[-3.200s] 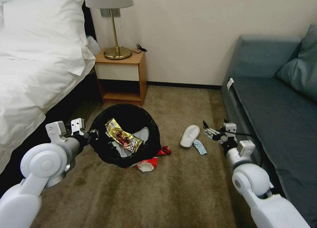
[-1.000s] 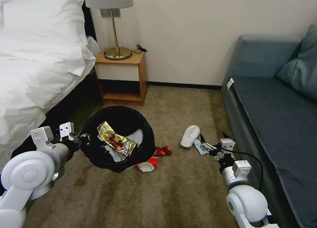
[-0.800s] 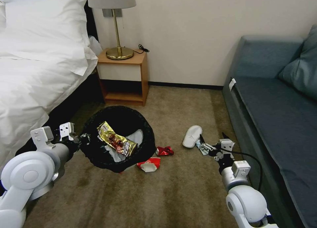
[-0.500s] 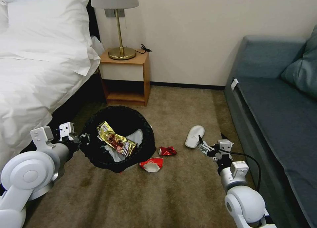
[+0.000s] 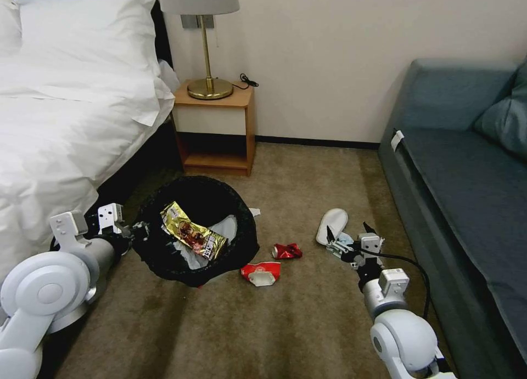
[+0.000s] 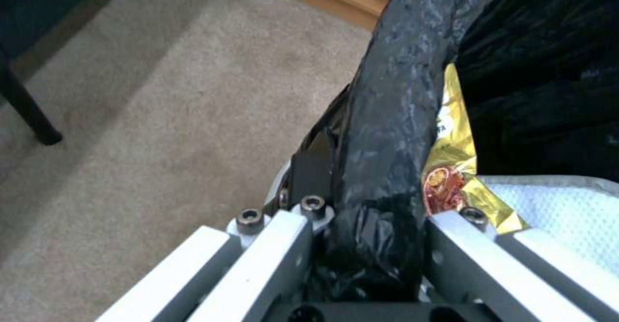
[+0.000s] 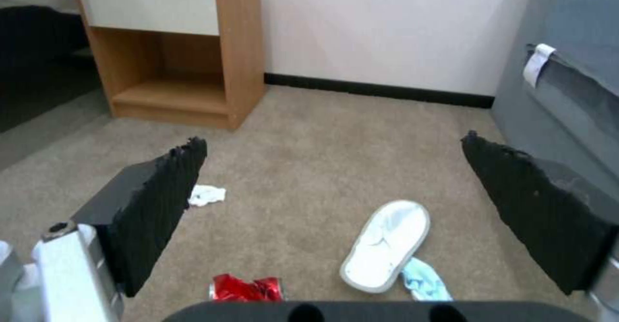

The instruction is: Pick up the trash bin, then pick up the garbage on the floor and place it into the trash bin.

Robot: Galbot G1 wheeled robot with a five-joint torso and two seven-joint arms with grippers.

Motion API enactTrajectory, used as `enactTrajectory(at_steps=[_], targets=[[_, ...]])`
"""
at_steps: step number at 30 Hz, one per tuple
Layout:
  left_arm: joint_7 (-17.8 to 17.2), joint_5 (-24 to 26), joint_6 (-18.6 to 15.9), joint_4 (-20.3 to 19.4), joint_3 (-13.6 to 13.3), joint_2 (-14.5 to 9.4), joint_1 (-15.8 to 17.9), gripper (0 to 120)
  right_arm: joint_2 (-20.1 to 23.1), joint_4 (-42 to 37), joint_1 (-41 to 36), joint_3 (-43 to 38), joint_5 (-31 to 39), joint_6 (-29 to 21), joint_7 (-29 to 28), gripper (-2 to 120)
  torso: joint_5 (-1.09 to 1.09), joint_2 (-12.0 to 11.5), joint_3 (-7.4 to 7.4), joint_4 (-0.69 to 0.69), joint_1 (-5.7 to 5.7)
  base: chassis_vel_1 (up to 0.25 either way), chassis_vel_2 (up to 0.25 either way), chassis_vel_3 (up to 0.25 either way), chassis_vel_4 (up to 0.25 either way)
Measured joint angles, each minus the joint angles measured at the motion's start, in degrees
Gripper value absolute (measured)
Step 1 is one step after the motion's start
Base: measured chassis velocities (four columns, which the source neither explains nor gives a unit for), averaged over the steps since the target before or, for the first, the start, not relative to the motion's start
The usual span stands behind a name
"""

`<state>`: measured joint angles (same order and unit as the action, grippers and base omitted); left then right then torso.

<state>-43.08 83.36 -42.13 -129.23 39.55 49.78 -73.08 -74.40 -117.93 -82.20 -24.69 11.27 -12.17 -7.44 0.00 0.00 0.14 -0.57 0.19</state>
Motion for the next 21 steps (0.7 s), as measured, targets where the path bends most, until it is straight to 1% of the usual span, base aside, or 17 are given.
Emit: enactTrajectory(at_steps=[16, 21], targets=[[0.3, -0.3, 0.0, 0.7, -0.4, 0.5, 0.4, 3, -0.5, 0.9, 0.2, 0.6, -0.4, 0.0, -0.1, 100, 0.0, 0.0, 0.0, 0.0, 0.0, 0.07, 0.063, -0.076, -0.064], [0.9, -0.9, 0.0, 0.9, -0.6, 0.7, 0.4, 3, -0.7, 1.0, 0.0, 0.7, -0.3, 0.0, 0.0, 100, 0.0, 0.0, 0.0, 0.01, 0.0, 0.036, 0.026, -0.023, -0.027]])
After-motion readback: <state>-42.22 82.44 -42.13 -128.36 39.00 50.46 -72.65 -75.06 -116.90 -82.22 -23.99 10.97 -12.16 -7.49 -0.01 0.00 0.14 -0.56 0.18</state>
